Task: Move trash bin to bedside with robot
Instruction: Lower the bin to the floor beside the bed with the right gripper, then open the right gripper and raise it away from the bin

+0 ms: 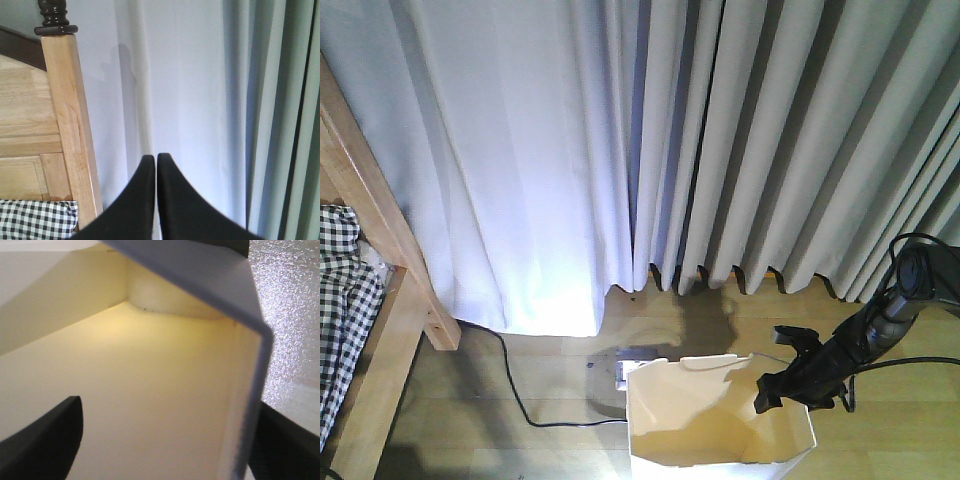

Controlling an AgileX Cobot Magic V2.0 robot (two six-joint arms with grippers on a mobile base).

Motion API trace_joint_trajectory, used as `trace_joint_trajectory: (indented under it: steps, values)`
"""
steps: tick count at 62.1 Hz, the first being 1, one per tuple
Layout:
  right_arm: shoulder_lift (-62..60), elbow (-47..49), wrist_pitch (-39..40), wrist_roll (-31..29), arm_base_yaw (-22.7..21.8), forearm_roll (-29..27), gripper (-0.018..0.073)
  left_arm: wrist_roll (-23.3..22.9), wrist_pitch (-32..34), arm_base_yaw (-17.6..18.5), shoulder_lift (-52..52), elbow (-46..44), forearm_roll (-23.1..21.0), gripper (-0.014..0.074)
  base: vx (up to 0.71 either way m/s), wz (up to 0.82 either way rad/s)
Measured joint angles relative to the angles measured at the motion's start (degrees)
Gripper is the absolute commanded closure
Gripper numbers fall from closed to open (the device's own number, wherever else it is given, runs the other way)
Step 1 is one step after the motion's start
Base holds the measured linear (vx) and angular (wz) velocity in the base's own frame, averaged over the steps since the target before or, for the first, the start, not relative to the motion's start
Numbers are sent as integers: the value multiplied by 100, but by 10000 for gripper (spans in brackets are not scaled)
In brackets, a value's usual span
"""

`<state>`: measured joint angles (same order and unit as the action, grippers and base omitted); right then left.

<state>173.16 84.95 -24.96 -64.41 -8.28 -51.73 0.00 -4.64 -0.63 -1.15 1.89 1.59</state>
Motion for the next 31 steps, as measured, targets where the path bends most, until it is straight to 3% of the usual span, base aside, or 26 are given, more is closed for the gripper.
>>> trace_joint_trajectory:
  steps: [15,31]
  values:
    - [0,0,211,51,-11,13,15,0,0,0,0,0,0,603,0,0]
    - [-572,-405,938,861,3,685,48,0,0,0,0,0,0,603,0,0]
